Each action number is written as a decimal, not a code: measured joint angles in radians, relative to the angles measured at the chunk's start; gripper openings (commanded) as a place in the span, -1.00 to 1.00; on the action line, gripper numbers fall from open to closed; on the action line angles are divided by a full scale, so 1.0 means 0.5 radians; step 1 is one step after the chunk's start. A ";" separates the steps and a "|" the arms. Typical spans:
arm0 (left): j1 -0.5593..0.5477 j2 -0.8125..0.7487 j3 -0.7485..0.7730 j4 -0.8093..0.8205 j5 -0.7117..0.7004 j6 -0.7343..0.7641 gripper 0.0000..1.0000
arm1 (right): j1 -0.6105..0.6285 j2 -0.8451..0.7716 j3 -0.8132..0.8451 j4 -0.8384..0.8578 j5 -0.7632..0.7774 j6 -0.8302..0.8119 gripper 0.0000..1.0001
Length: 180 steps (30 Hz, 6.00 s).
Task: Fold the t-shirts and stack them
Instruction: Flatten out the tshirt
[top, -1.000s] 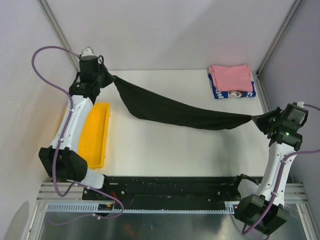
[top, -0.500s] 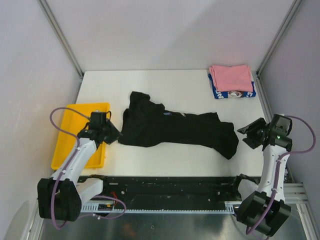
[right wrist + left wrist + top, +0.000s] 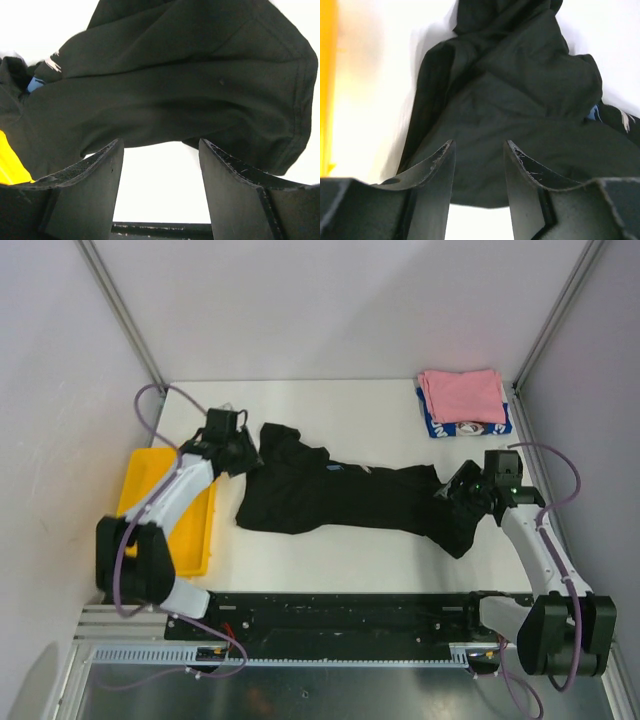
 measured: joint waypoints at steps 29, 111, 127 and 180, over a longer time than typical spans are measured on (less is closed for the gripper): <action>-0.123 0.670 0.410 -0.005 -0.162 0.101 -1.00 | 0.031 0.230 0.004 0.181 0.172 0.006 0.31; 0.355 -1.035 -0.927 -0.251 -0.058 -0.265 -1.00 | -0.224 -0.305 -0.454 -0.159 0.143 0.163 -0.08; 0.356 -0.990 -0.927 -0.250 -0.058 -0.261 -1.00 | -0.237 0.237 -0.362 0.289 0.339 0.103 -0.12; 0.357 -0.983 -0.919 -0.249 -0.056 -0.260 -1.00 | -0.072 0.380 -0.284 0.147 0.335 0.018 -0.24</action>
